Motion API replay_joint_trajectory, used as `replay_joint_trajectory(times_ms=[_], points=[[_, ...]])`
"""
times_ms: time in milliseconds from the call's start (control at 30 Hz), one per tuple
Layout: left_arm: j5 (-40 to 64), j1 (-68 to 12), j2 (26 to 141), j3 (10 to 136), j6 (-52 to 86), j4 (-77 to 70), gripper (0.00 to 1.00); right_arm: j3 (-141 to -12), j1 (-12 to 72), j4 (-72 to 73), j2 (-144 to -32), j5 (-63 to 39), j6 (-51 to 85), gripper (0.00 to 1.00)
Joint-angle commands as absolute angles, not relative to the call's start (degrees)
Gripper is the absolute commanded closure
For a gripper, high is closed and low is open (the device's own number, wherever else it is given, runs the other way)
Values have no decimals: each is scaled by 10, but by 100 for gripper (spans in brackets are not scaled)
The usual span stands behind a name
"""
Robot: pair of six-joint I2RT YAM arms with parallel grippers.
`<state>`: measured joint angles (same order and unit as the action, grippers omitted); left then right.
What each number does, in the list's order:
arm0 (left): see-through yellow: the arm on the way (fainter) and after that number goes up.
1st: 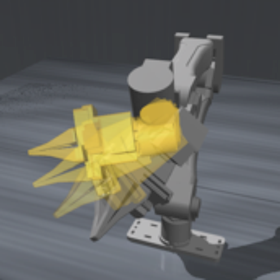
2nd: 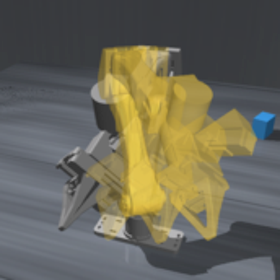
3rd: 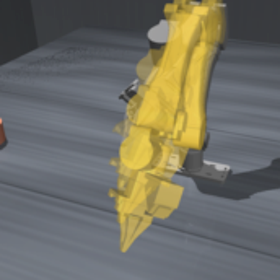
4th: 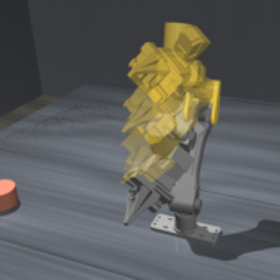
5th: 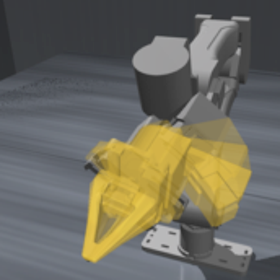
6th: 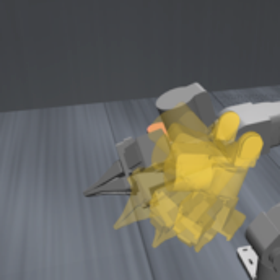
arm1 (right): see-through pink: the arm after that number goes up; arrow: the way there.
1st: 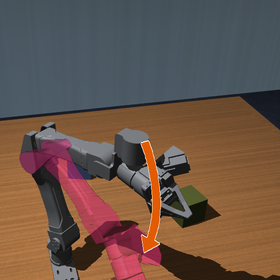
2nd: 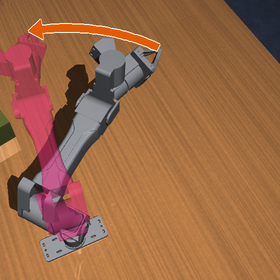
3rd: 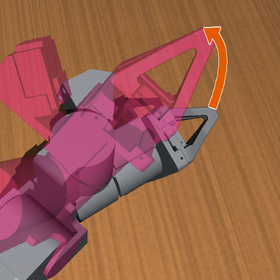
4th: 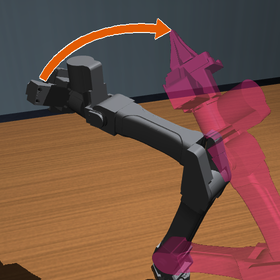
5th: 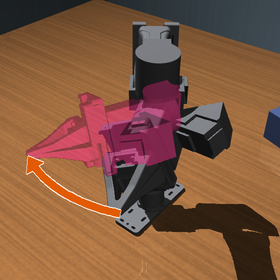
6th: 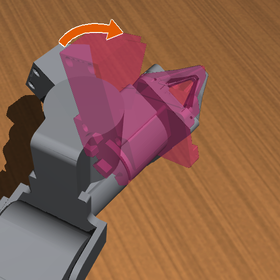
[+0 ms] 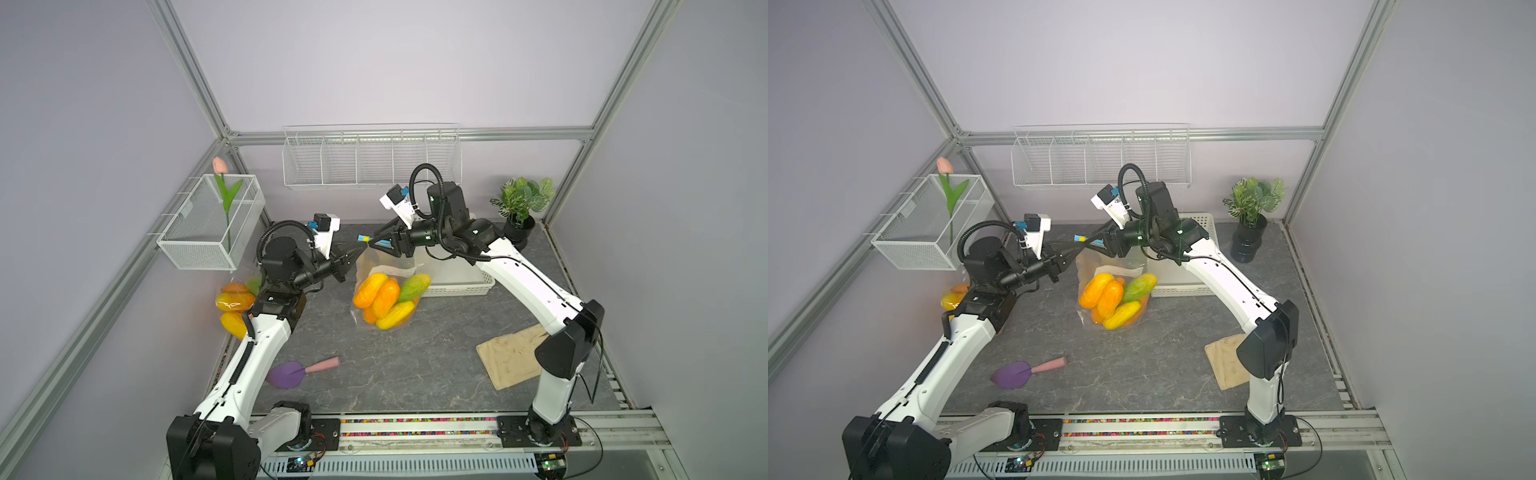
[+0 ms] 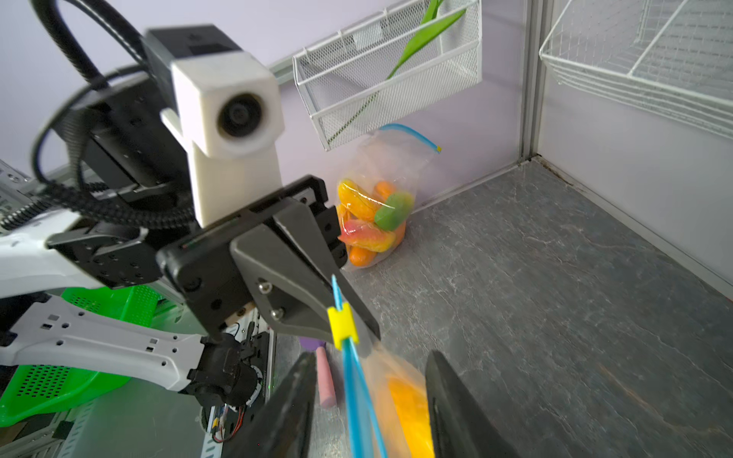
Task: Place the mango in a zip-top bag and seal the zipper
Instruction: Pick up the zipper food storage bag at the center of the board, then zip the zipper on the zipper food storage bag.
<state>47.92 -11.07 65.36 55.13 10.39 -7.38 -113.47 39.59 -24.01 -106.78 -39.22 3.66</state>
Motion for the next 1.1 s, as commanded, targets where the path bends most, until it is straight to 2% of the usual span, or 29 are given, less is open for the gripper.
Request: replay_joint_trajectory(times_ms=[0, 233, 400, 467, 633, 867, 1067], points=[[490, -113, 658, 558, 91, -97, 100, -1139, 399, -212, -1077, -425, 36, 56], [495, -113, 657, 560, 88, -97, 100, -1163, 400, -217, -1104, -435, 35, 56], [485, -113, 658, 559, 87, -93, 100, -1165, 399, -214, -1109, -434, 37, 75], [480, -113, 657, 559, 87, -93, 100, -1157, 400, -206, -1105, -435, 40, 77], [474, -113, 656, 559, 84, -89, 100, -1134, 397, -188, -1096, -428, 47, 88], [439, -113, 647, 554, 84, -84, 100, -1089, 384, -177, -1073, -408, 54, 92], [423, -113, 643, 550, 90, -91, 100, -999, 356, -122, -1025, -409, 86, 93]])
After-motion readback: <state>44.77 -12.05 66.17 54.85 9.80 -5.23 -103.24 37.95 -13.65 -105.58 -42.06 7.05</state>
